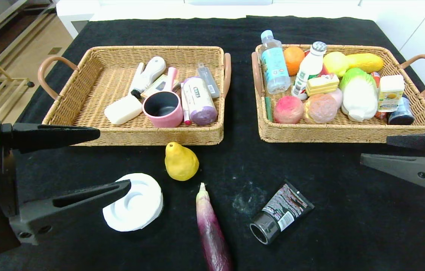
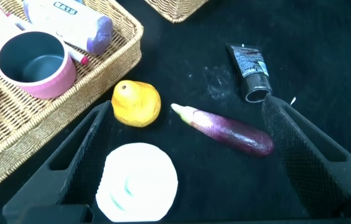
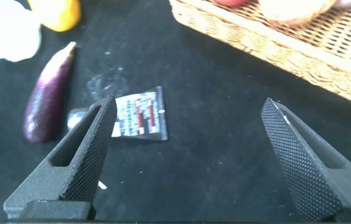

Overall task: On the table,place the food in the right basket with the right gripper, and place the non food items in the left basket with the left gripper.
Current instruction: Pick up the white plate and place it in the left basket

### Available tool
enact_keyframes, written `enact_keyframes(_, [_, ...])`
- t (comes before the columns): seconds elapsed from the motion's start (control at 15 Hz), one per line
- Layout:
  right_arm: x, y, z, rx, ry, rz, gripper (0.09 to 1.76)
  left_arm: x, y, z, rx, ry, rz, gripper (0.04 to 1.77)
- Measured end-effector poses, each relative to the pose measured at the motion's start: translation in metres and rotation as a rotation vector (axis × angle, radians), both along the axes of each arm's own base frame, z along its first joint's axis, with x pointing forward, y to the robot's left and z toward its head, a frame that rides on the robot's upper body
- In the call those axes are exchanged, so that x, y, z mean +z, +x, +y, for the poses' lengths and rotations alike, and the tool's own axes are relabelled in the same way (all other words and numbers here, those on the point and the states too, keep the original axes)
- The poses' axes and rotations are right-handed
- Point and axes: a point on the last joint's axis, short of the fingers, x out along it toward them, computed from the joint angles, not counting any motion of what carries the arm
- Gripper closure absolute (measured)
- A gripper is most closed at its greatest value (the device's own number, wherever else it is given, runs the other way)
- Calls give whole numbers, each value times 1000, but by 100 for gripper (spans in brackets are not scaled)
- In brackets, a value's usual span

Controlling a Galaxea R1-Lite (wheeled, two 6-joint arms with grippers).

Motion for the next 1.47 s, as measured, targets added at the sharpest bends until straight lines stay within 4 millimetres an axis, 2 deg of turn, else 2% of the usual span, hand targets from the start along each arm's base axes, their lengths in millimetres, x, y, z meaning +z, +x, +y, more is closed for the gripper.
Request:
enact_keyframes(0.4, [3,-8,-1,8,7,-21,15,3,-2,2,67,27,34,9])
enact_keyframes(0.6, [3,-9,-1,11,7,-22,15,-3,-4,6,145,43,162,9])
enact_keyframes(0.93, [3,-11,1,27,9,-22,14,-6,-4,11,370,62,425,9])
enact_keyframes(1.2, [5,-14,1,30,12,-33,14,-10,11,9,495,-1,586,9])
enact_keyframes(1.47, [6,-16,0,31,13,-38,14,-29,31,15,593,-1,693,9])
